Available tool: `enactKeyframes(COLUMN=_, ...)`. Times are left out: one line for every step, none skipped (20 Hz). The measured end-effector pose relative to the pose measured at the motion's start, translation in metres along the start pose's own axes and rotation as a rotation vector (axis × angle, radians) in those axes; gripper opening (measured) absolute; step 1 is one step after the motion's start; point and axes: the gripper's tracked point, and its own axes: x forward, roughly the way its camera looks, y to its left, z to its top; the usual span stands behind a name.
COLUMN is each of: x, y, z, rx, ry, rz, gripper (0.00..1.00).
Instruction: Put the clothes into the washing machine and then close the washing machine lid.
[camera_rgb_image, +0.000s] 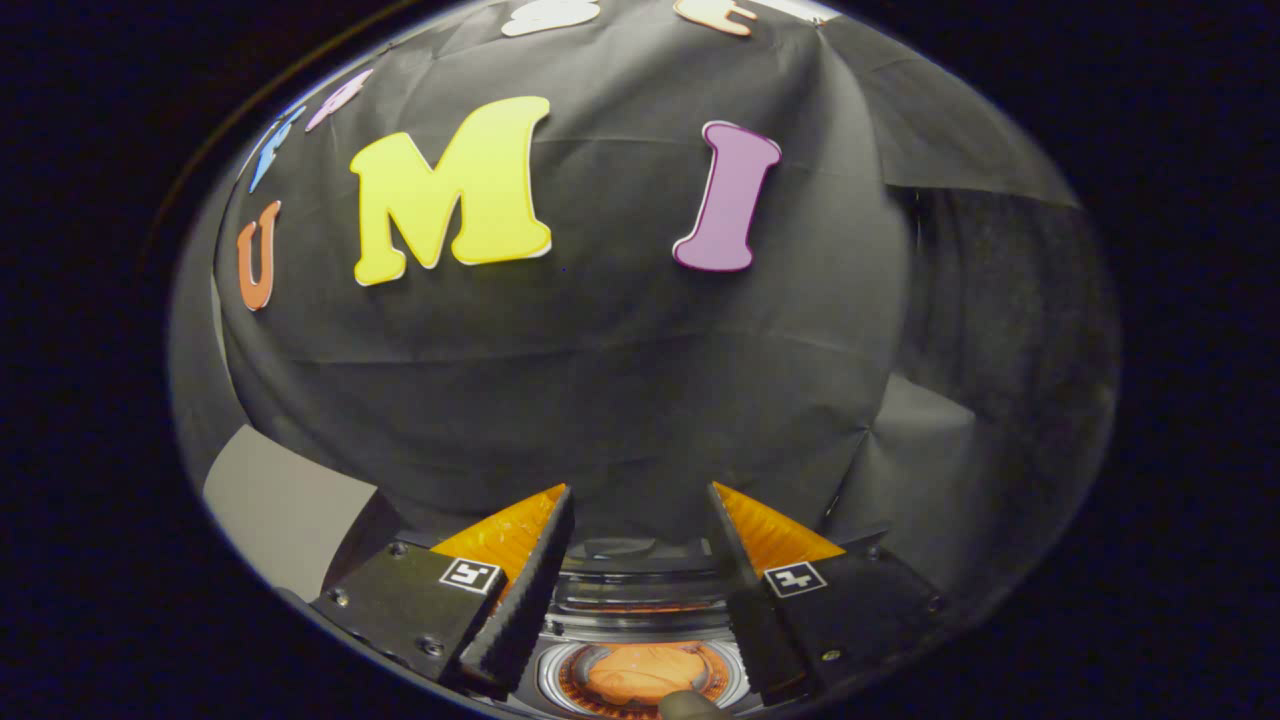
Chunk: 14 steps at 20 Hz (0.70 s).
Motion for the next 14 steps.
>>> enactKeyframes(x=0.004, y=0.000, z=-0.005, rx=0.011, ry=0.016, rz=0.005, gripper=0.82)
enactKeyframes(x=0.010, y=-0.001, z=-0.010, rx=0.017, ry=0.026, rz=0.005, gripper=0.82)
enactKeyframes(x=0.017, y=-0.002, z=-0.018, rx=0.011, ry=0.044, rz=-0.006, gripper=0.82)
enactKeyframes(x=0.024, y=-0.004, z=-0.029, rx=0.002, ry=0.075, rz=-0.009, gripper=0.82)
enactKeyframes(x=0.020, y=-0.005, z=-0.028, rx=-0.002, ry=0.041, rz=-0.002, gripper=0.82)
enactKeyframes(x=0.030, y=-0.009, z=-0.028, rx=-0.022, ry=0.049, rz=-0.024, gripper=0.86)
enactKeyframes(x=0.026, y=-0.010, z=-0.035, rx=-0.015, ry=0.027, rz=-0.022, gripper=0.91)
enactKeyframes(x=0.021, y=-0.010, z=-0.033, rx=-0.005, ry=0.036, rz=-0.017, gripper=0.96)
enactKeyframes(x=0.023, y=-0.011, z=-0.036, rx=-0.004, ry=0.028, rz=-0.013, gripper=1.00)
enactKeyframes(x=0.020, y=-0.010, z=-0.037, rx=-0.007, ry=0.028, rz=-0.011, gripper=1.00)
enactKeyframes(x=0.021, y=-0.010, z=-0.036, rx=-0.011, ry=0.028, rz=-0.010, gripper=1.00)
enactKeyframes(x=0.021, y=-0.010, z=-0.036, rx=-0.010, ry=0.022, rz=-0.008, gripper=1.00)
enactKeyframes(x=0.020, y=-0.010, z=-0.036, rx=-0.007, ry=0.016, rz=-0.007, gripper=1.00)
enactKeyframes(x=0.020, y=-0.010, z=-0.036, rx=-0.007, ry=0.009, rz=-0.006, gripper=1.00)
